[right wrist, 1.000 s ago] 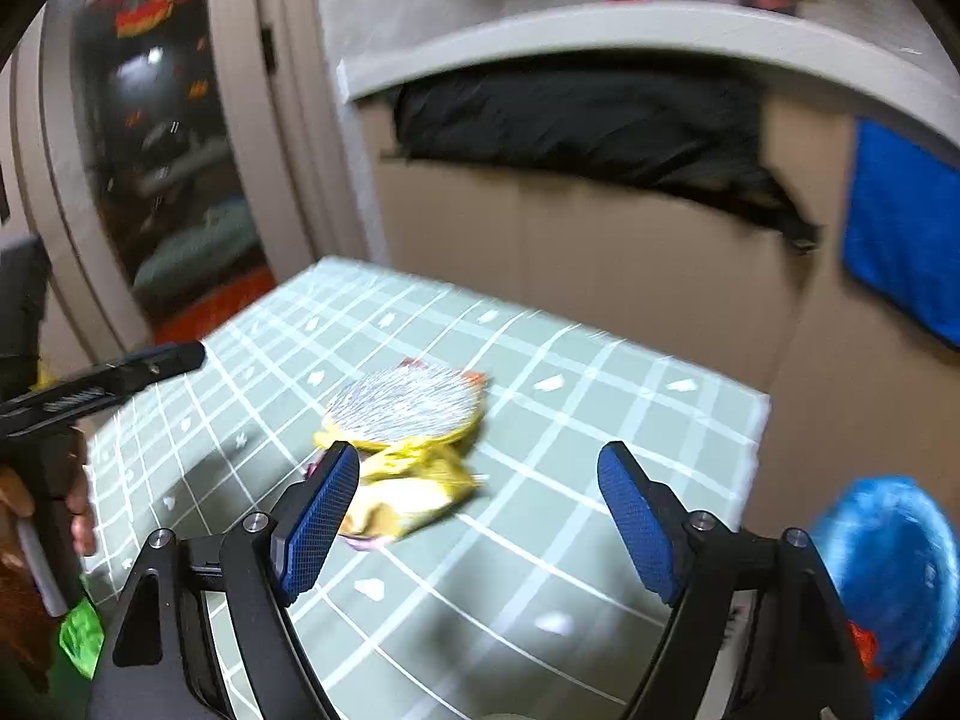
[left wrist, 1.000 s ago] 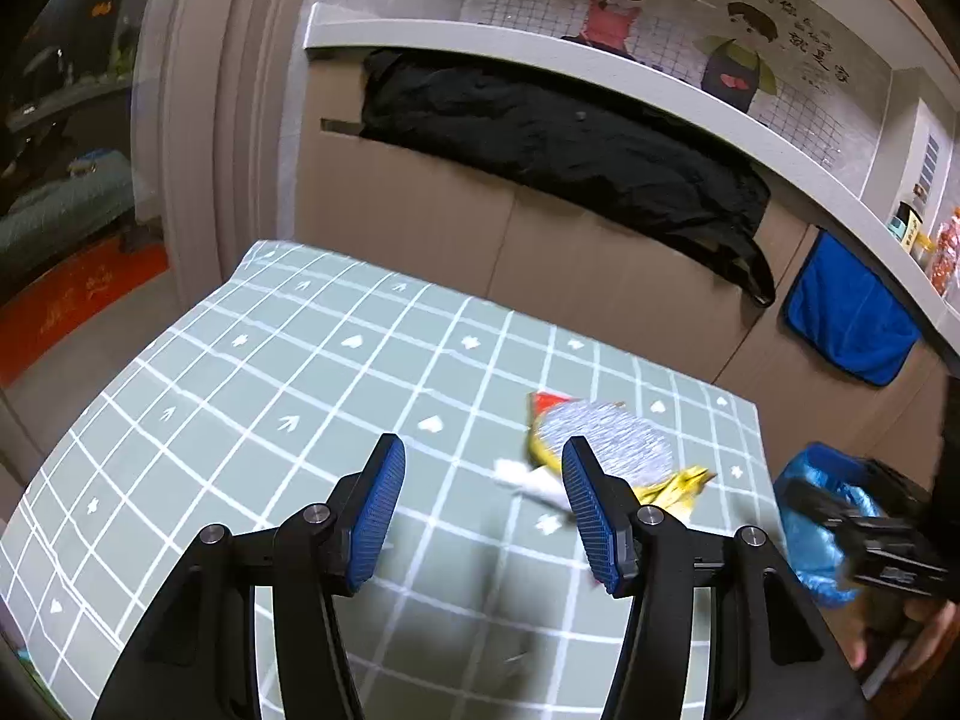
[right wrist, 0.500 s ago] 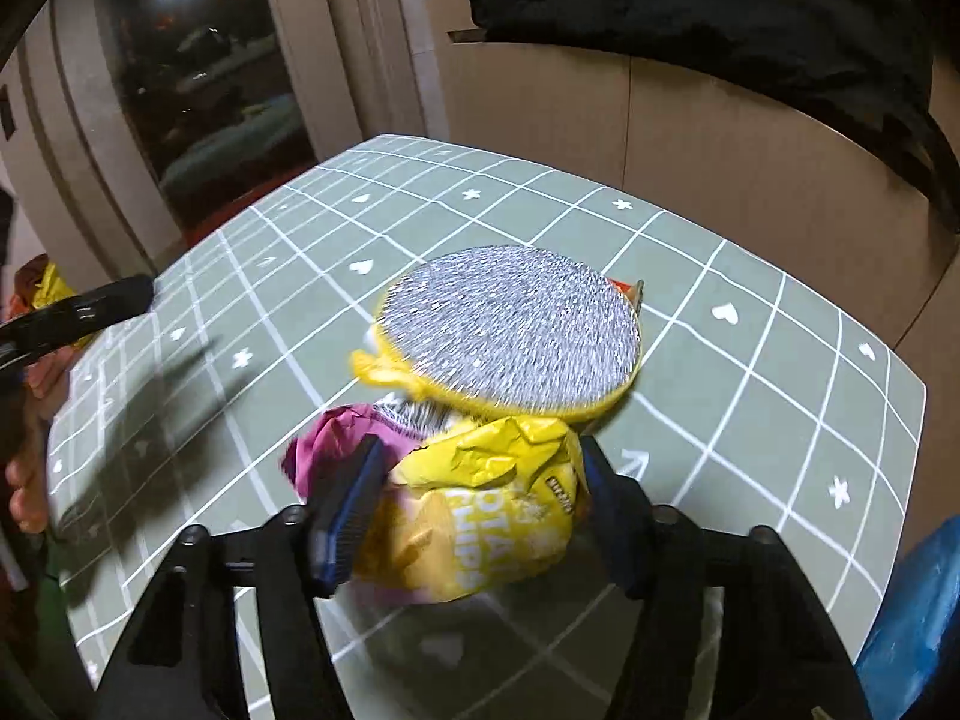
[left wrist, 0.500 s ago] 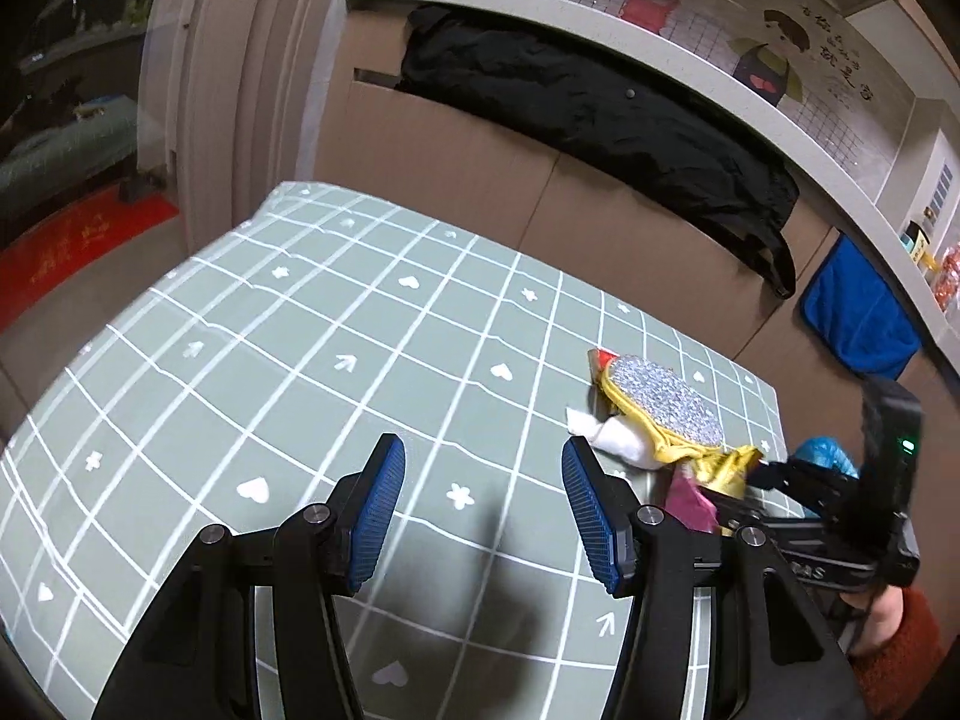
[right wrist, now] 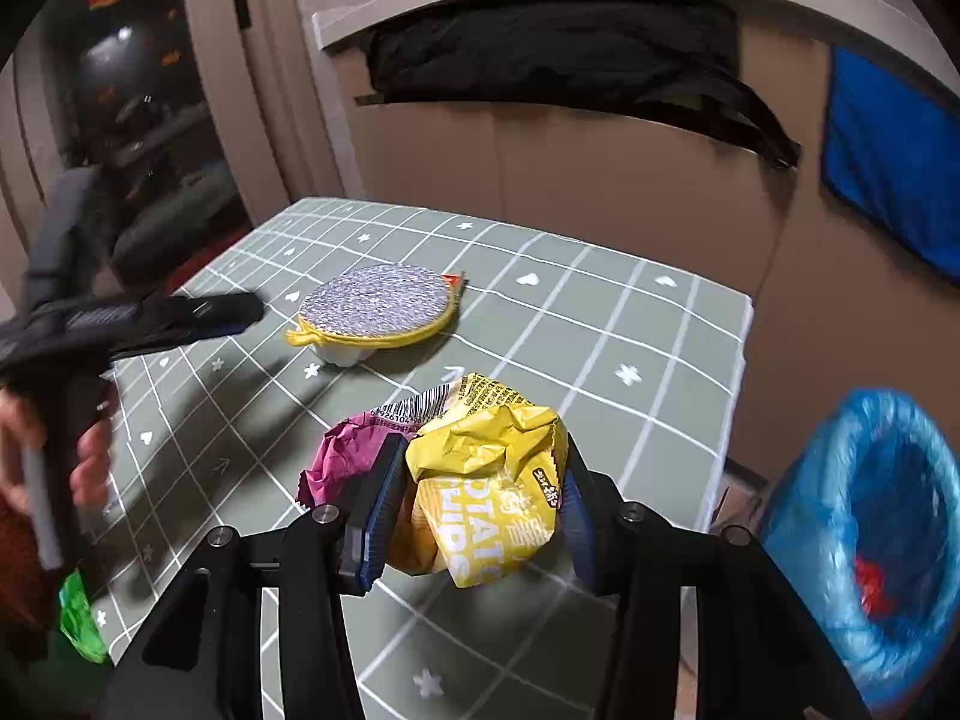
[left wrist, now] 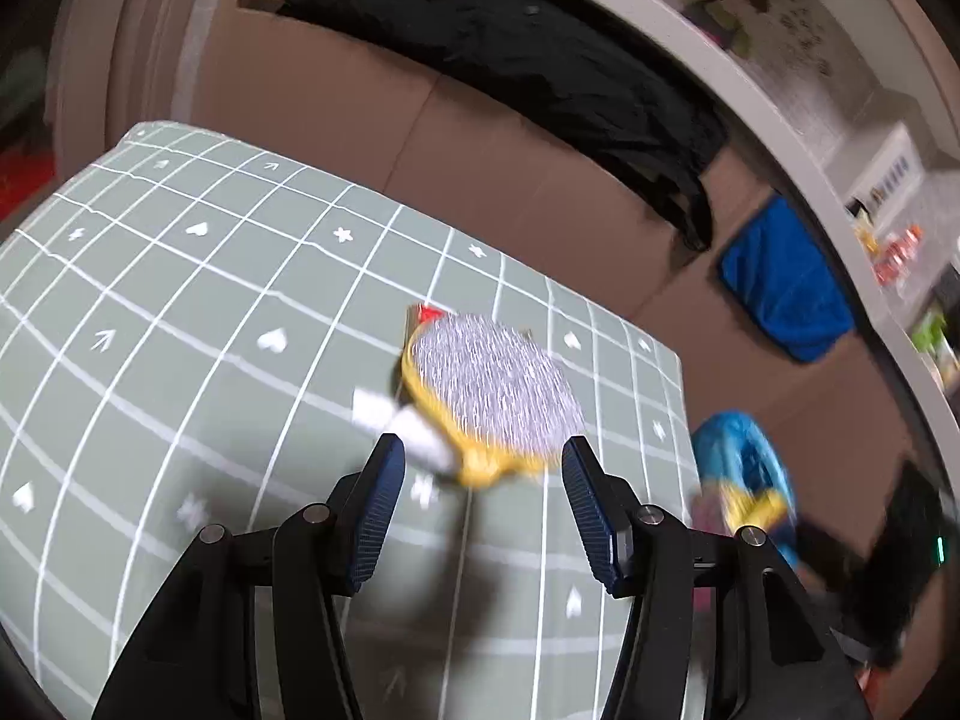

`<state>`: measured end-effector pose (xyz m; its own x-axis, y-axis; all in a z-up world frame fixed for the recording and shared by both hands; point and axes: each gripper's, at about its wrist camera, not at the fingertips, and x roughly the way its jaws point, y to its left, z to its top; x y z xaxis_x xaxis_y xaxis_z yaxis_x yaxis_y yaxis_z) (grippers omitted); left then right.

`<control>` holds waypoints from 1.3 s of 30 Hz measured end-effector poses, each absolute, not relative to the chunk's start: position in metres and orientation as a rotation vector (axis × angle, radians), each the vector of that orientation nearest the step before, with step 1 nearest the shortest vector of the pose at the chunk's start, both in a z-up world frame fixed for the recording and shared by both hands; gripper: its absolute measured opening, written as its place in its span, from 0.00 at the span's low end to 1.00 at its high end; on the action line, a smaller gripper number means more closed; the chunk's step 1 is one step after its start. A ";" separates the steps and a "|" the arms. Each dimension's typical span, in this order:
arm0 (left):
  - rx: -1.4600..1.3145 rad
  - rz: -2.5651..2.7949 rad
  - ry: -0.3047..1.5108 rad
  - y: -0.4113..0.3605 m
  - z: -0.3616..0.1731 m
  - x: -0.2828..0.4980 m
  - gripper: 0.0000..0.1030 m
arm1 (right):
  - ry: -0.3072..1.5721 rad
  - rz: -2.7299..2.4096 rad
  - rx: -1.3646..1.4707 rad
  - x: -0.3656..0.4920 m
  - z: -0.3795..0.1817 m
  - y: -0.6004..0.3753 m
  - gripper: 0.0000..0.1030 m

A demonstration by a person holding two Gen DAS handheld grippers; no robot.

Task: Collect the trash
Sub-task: 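Grasp the yellow chip bag with the right tool while the left tool grasps the grey scrubber pad, then lift the chip bag and scrubber pad off the table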

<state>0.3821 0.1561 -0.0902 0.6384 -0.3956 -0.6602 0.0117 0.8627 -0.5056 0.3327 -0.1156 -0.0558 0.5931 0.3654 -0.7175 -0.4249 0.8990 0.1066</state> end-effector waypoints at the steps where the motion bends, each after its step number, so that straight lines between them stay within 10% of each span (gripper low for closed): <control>1: -0.498 -0.226 0.862 0.156 -0.094 0.391 0.54 | 0.812 0.453 -0.069 0.330 -0.056 -0.121 0.43; 14: -0.666 -0.113 0.962 0.145 -0.133 0.445 0.54 | 0.849 0.454 0.034 0.318 -0.076 -0.149 0.44; 22: -0.429 -0.124 0.855 0.111 -0.090 0.421 0.24 | 0.839 0.461 0.020 0.305 -0.076 -0.148 0.44; 39: -0.046 -0.145 0.674 0.081 -0.043 0.311 0.18 | 0.837 0.452 0.012 0.294 -0.072 -0.146 0.44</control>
